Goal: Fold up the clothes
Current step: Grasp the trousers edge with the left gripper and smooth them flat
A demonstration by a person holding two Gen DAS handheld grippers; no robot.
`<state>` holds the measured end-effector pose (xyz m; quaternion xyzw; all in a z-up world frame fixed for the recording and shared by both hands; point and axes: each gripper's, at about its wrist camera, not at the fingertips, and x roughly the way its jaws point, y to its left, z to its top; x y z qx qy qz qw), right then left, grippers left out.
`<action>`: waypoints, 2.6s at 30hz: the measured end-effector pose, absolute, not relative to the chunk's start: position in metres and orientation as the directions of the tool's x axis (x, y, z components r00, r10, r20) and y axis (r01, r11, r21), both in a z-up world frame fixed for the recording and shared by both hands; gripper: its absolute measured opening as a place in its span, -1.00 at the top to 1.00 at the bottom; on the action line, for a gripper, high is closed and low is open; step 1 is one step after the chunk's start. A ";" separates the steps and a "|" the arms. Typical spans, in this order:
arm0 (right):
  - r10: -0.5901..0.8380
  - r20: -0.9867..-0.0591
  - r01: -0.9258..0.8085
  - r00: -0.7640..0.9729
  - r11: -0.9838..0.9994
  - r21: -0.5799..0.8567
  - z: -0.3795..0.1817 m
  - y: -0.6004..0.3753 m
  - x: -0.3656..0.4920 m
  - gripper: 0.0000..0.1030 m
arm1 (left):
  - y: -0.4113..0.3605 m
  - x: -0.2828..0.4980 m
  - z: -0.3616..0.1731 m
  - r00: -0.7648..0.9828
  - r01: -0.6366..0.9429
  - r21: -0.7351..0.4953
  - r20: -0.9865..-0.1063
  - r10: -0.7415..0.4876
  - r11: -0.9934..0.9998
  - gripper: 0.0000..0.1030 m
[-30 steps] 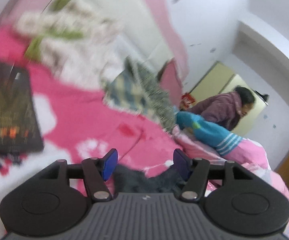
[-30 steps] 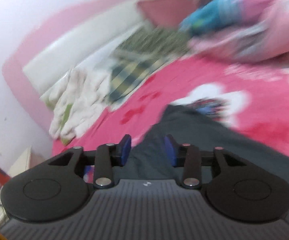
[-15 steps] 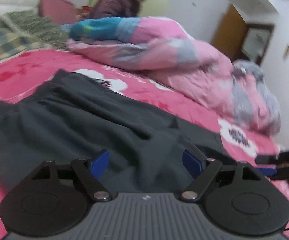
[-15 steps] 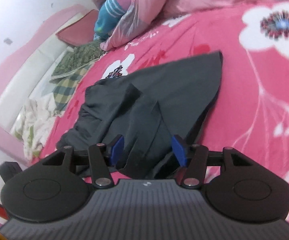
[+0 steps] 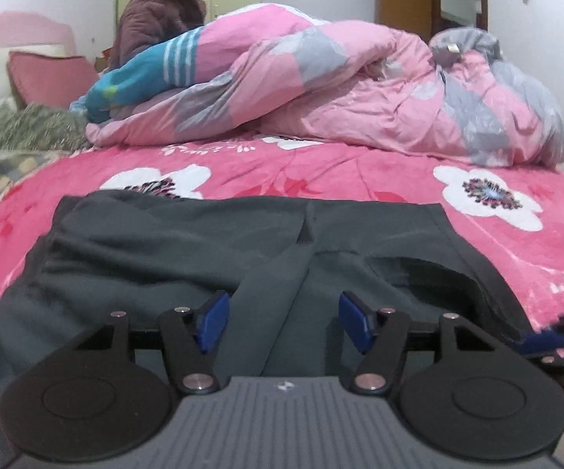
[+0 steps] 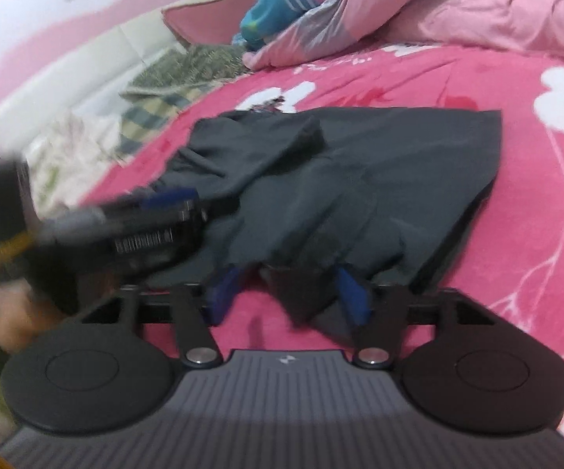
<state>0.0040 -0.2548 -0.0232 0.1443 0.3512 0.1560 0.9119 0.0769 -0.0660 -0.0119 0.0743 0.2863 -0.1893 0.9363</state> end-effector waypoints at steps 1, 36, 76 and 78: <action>0.377 -0.599 -0.174 0.707 0.913 0.368 -0.025 -0.258 0.002 0.72 | -0.071 0.083 -0.013 0.762 0.398 0.038 -0.570 -0.307 0.917 -0.22; 0.565 -0.419 -0.380 0.711 0.809 0.448 -0.028 -0.307 -0.069 0.88 | 0.024 -0.052 0.003 0.420 0.723 -0.387 -0.410 -0.810 0.572 0.94; 0.190 -0.557 0.082 0.808 0.900 0.427 -0.041 -0.437 0.225 0.97 | 0.050 0.033 -0.019 0.559 0.509 -0.378 -0.538 -0.630 0.774 -0.24; 0.178 -0.555 0.085 0.813 0.906 0.416 -0.041 -0.439 0.238 0.97 | 0.035 0.039 -0.027 0.534 0.517 -0.339 -0.590 -0.606 0.786 -0.20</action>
